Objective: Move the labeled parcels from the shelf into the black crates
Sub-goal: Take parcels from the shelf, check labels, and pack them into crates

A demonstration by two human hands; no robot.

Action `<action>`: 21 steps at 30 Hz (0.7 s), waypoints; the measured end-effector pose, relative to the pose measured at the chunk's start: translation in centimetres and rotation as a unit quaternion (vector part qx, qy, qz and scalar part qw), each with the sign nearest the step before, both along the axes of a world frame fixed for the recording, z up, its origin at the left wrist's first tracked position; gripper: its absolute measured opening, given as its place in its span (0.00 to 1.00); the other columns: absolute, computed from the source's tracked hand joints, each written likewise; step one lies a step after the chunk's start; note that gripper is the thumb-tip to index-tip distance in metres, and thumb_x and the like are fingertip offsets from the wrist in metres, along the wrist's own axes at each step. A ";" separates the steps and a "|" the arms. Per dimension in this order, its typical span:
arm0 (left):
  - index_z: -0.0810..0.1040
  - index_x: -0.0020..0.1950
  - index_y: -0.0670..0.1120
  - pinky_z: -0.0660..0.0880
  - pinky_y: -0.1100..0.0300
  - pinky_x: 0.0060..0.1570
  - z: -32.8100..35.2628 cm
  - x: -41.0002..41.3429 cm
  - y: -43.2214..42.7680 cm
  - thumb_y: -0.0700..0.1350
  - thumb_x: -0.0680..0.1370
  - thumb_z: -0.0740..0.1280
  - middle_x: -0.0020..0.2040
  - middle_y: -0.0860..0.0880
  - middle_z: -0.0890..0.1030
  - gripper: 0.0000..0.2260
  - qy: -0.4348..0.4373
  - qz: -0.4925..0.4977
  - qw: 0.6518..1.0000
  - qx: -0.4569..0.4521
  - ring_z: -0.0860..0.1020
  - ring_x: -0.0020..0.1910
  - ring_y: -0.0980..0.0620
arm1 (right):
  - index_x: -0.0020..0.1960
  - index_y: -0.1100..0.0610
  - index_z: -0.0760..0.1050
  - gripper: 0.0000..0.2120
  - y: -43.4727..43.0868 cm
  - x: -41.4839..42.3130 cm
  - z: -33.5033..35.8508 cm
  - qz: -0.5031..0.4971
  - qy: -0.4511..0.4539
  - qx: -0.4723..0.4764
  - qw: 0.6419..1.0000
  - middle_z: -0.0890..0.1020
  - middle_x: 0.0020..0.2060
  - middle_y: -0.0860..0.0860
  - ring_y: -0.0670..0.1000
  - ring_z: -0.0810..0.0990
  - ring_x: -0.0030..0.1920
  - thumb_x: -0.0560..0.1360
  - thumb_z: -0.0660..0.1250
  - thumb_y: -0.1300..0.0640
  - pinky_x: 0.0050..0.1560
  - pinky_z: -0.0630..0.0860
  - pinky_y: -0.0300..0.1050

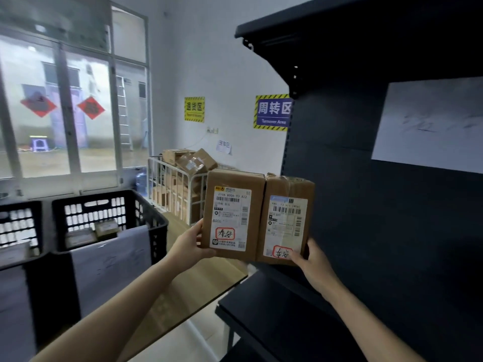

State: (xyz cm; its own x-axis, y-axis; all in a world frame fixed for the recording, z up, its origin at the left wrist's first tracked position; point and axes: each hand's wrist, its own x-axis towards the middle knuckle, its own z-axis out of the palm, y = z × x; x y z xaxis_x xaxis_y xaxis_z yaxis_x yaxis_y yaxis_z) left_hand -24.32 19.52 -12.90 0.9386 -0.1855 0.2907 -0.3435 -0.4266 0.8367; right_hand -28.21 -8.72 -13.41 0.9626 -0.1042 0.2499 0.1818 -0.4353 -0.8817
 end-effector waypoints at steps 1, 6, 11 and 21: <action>0.70 0.64 0.52 0.76 0.68 0.46 0.0 -0.1 1.7 0.34 0.68 0.73 0.50 0.57 0.81 0.28 0.001 0.006 1.000 0.000 0.79 0.50 0.59 | 0.60 0.49 0.67 0.14 1.6 0.4 0.1 0.010 -0.002 0.004 1.000 0.75 0.50 0.41 0.35 0.73 0.46 0.77 0.64 0.58 0.37 0.70 0.26; 0.69 0.63 0.53 0.75 0.70 0.43 0.1 -0.6 10.6 0.34 0.68 0.73 0.49 0.57 0.81 0.28 0.006 0.040 0.999 -0.002 0.79 0.48 0.62 | 0.56 0.45 0.67 0.14 10.5 2.2 0.1 0.061 -0.007 0.016 0.998 0.75 0.50 0.40 0.38 0.74 0.51 0.77 0.63 0.61 0.44 0.72 0.26; 0.70 0.61 0.52 0.77 0.69 0.43 -0.1 -1.6 19.6 0.35 0.68 0.74 0.48 0.57 0.82 0.27 0.002 0.080 0.997 -0.016 0.80 0.46 0.63 | 0.68 0.53 0.64 0.22 19.7 3.8 0.1 0.116 -0.013 0.006 0.993 0.76 0.57 0.45 0.44 0.72 0.58 0.76 0.64 0.62 0.58 0.69 0.40; 0.71 0.57 0.57 0.79 0.65 0.46 -1.3 -4.6 35.5 0.34 0.67 0.74 0.48 0.57 0.82 0.27 0.009 0.180 0.983 -0.016 0.80 0.48 0.60 | 0.65 0.50 0.65 0.20 36.0 6.9 -1.3 0.219 -0.015 0.017 0.975 0.76 0.50 0.37 0.43 0.75 0.54 0.76 0.64 0.63 0.52 0.69 0.34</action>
State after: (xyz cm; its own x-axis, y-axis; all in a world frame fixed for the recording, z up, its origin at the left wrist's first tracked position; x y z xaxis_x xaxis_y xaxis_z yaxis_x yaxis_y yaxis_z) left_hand -28.91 55.06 -14.16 0.9467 0.1688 0.2743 -0.1604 -0.4915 0.8560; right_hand -21.35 27.26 -14.68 0.9088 0.3067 0.2829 0.3704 -0.2811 -0.8853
